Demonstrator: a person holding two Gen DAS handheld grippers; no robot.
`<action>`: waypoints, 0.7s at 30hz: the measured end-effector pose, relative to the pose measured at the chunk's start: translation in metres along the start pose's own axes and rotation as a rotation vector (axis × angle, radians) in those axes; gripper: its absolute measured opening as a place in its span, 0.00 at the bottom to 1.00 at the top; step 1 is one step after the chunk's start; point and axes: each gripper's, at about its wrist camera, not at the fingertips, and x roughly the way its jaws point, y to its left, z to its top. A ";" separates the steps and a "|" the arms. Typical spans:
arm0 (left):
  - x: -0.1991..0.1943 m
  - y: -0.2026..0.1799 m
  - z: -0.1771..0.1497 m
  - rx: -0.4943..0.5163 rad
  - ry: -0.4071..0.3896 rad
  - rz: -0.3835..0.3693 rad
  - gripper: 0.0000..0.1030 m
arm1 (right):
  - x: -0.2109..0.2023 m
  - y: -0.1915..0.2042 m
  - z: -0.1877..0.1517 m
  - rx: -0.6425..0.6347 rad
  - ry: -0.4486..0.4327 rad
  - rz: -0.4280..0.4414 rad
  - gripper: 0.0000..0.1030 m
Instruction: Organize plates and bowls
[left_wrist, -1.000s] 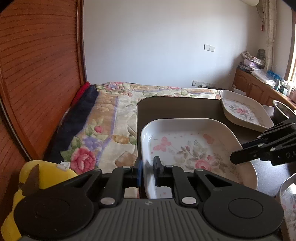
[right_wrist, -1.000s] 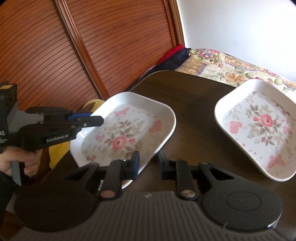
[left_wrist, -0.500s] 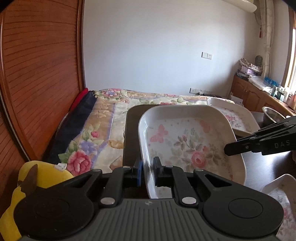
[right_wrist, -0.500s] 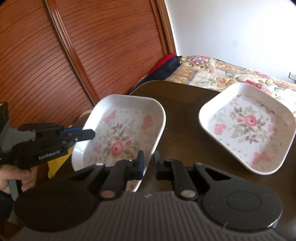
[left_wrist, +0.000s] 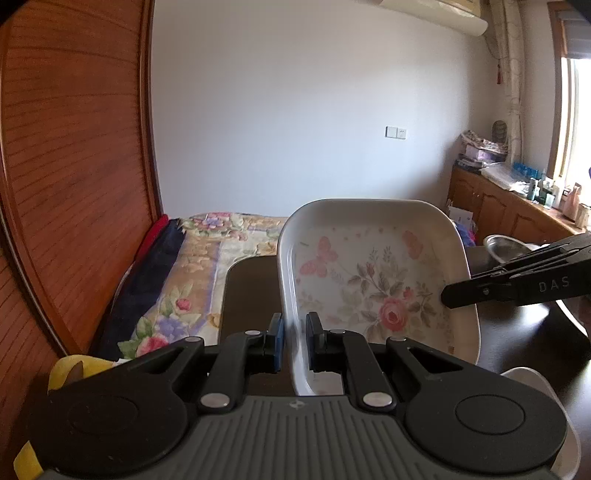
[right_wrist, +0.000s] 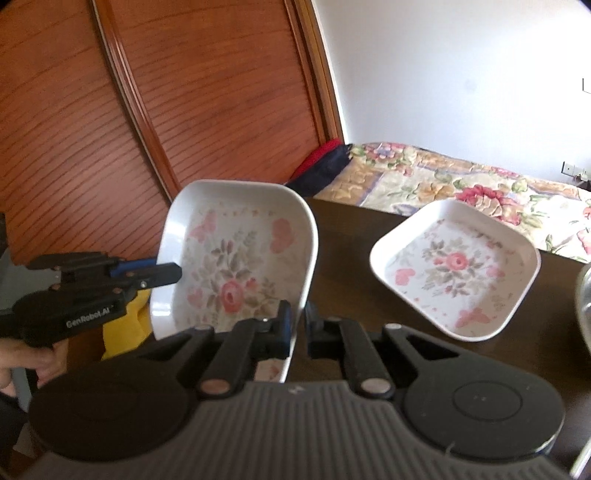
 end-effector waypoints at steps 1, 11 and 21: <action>-0.003 -0.004 0.001 0.005 -0.004 -0.002 0.41 | -0.004 -0.001 0.000 -0.001 -0.008 -0.002 0.09; -0.033 -0.041 -0.005 0.054 -0.030 -0.030 0.41 | -0.045 -0.008 -0.021 0.010 -0.043 -0.028 0.08; -0.063 -0.069 -0.022 0.074 -0.036 -0.073 0.41 | -0.089 -0.005 -0.047 0.001 -0.075 -0.063 0.08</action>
